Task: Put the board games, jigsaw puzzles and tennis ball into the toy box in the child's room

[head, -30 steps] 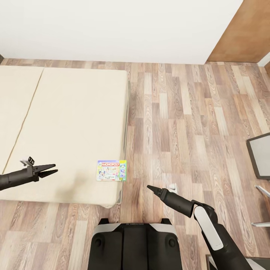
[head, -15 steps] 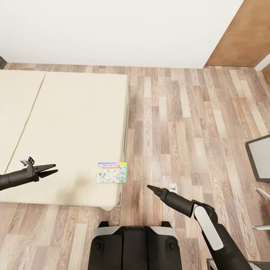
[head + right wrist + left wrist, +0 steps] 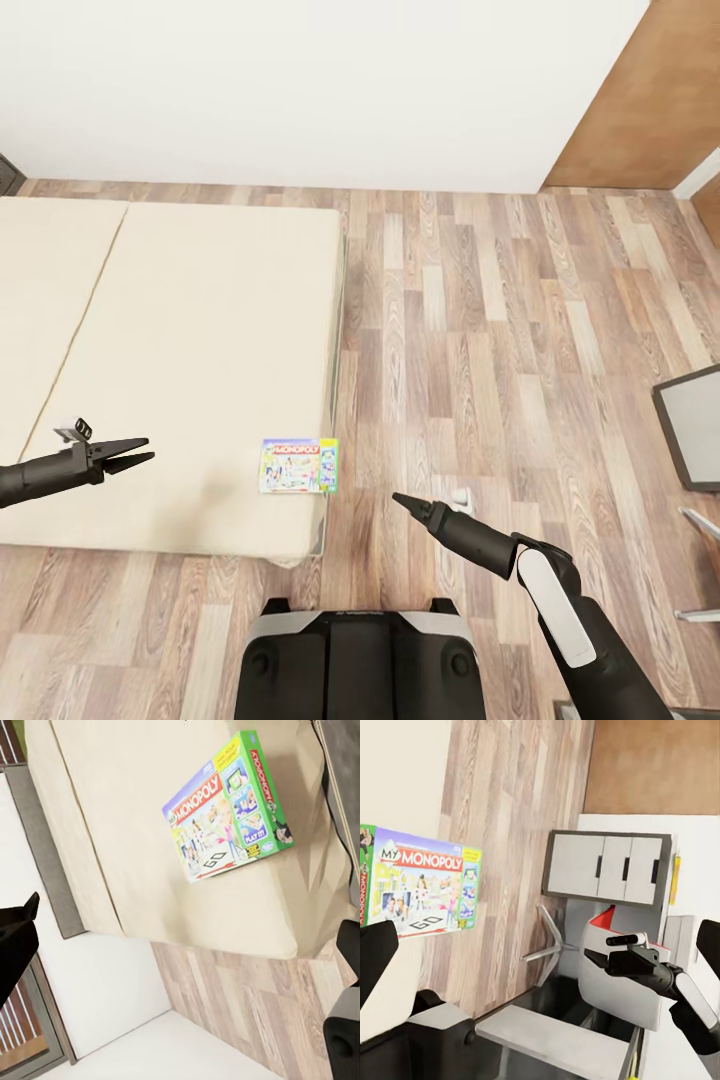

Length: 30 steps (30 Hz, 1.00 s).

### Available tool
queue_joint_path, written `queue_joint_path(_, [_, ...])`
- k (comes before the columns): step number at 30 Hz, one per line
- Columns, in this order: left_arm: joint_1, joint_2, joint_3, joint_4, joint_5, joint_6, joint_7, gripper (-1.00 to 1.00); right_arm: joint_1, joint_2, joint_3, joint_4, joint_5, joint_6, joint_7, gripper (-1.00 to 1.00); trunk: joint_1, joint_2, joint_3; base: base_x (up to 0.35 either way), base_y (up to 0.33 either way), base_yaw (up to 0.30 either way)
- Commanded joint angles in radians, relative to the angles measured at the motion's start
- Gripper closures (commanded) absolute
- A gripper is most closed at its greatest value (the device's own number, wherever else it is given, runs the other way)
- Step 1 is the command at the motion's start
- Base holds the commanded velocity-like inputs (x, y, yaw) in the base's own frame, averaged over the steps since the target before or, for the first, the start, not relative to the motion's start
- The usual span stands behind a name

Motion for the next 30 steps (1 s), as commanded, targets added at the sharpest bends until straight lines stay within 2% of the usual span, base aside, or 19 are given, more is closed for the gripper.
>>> queue_joint_path(1, [0.0, 0.0, 0.0, 0.0, -0.001, 0.01, -0.004, -1.0, 0.0, -0.001, 0.001, 0.0, -0.001, 0.003, 0.001, -1.0, 0.001, -0.001, 0.001, 0.0, 0.0, 0.0])
queue_joint_path(30, [0.0, 0.0, 0.0, 0.0, -0.001, 0.007, -0.004, -1.0, 0.0, -0.001, 0.002, -0.002, -0.001, 0.003, 0.001, -1.0, 0.001, -0.001, 0.049, 0.0, 0.0, 0.0])
